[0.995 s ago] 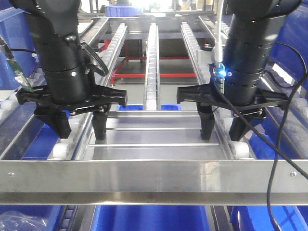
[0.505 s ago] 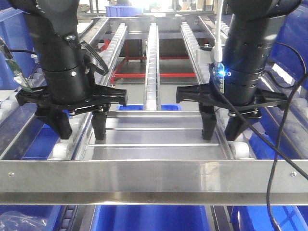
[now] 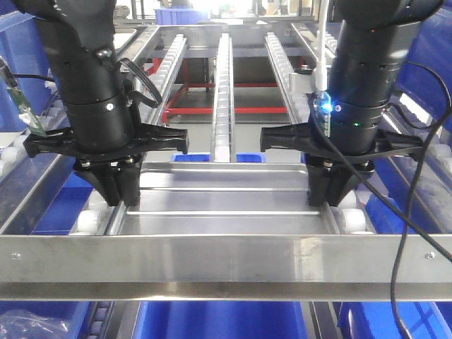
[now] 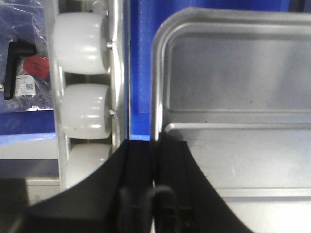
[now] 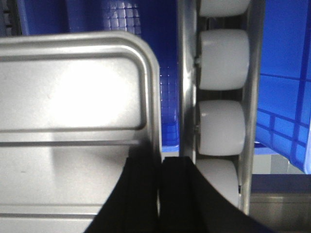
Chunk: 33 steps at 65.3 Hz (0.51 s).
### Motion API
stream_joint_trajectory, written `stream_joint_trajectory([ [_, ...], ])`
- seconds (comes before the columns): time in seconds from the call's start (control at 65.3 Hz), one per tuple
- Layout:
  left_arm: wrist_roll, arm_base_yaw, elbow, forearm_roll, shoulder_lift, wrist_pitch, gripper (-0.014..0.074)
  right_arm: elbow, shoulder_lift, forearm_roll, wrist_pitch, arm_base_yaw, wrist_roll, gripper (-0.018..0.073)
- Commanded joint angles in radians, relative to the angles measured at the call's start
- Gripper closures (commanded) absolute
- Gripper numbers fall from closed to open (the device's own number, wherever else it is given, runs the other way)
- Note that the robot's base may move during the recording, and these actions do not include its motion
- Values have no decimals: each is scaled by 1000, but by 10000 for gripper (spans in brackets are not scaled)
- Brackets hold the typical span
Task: Grab silver tray and stack on right shelf
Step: 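Close both grippers on the tray's opposite rims, then lift the tray with both grippers and pull it toward the robot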
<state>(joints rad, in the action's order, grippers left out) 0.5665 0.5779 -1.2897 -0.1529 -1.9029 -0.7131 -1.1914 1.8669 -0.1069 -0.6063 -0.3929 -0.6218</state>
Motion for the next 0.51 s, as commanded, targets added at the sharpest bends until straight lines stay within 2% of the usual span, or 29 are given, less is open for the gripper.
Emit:
stream_joint_trajectory([
  [0.0,4,6,-22,-4,41,8,697,-27,-51,-13,30,0,7,508],
  [0.367,4,6,-26,-8,41,5,697,-32,-52,-13,16,0,7,508],
  [0.49,4,4,-80,-16,41,-77,697,-72,-62,-7,-53,0,6,508],
])
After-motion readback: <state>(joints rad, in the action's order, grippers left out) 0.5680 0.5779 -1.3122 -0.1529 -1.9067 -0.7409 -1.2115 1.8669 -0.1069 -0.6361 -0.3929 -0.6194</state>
